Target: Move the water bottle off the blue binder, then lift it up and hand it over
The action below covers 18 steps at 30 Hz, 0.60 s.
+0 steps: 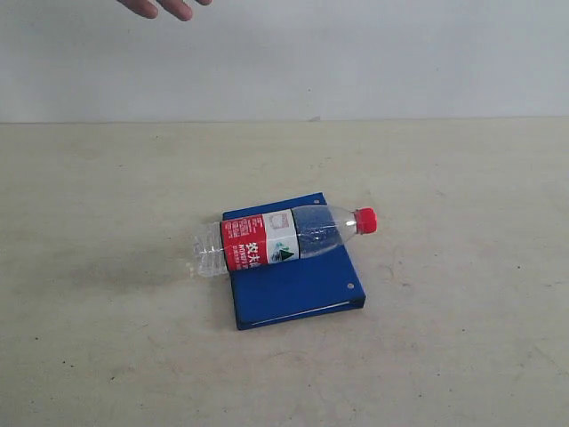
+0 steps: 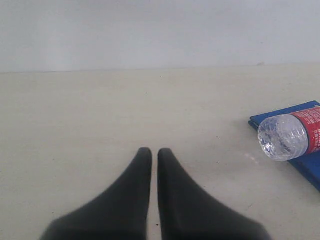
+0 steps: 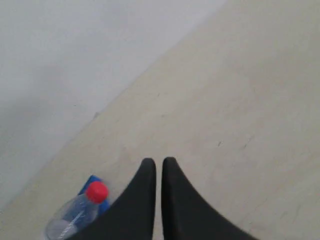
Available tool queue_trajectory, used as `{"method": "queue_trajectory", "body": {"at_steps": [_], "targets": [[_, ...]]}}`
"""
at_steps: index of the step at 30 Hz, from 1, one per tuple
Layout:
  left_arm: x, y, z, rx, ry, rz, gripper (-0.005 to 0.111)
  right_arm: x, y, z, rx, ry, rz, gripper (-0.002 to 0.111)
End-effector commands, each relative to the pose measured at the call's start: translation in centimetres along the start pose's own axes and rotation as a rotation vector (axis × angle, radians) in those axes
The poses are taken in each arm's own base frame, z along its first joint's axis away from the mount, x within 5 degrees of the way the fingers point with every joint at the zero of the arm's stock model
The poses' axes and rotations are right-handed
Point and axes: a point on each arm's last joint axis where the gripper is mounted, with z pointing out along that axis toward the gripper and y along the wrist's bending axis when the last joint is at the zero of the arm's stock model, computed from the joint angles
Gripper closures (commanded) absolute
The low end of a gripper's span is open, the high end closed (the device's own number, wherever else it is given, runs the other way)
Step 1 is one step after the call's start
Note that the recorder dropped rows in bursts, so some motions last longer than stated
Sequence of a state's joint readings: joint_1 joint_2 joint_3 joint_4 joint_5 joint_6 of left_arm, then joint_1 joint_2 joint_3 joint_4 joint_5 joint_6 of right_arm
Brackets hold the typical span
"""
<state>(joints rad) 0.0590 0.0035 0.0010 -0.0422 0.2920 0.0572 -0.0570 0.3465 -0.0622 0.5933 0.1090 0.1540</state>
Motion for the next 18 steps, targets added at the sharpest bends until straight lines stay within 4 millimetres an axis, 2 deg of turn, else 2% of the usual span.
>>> {"method": "queue_trajectory", "body": {"at_steps": [1,3,4,7,11,14,16,18], "targets": [[0.0,0.0,0.0,-0.001,-0.002,0.005,0.102,-0.5,2.2,1.2,0.035,0.241,0.101,0.108],[0.0,0.0,0.0,-0.001,-0.002,0.005,0.102,-0.8,3.3,1.7,0.015,0.365,-0.04,0.108],[0.0,0.0,0.0,-0.001,-0.002,0.005,0.102,-1.0,4.4,1.9,-0.036,0.458,-0.165,0.108],[0.0,0.0,0.0,-0.001,-0.002,0.005,0.102,-1.8,7.1,2.4,-0.197,0.659,-0.343,0.108],[0.0,0.0,0.0,-0.001,-0.002,0.005,0.102,-3.6,10.2,3.2,-0.352,0.749,-0.425,0.108],[0.0,0.0,0.0,-0.001,-0.002,0.005,0.102,-4.4,11.4,4.3,-0.526,0.8,-0.696,0.107],[0.0,0.0,0.0,-0.001,-0.002,0.005,0.102,-4.3,12.3,5.0,-0.678,0.819,-0.864,0.1],[0.0,0.0,0.0,-0.001,-0.002,0.005,0.102,-3.9,13.1,6.1,-0.764,0.795,-0.965,0.087]]}}
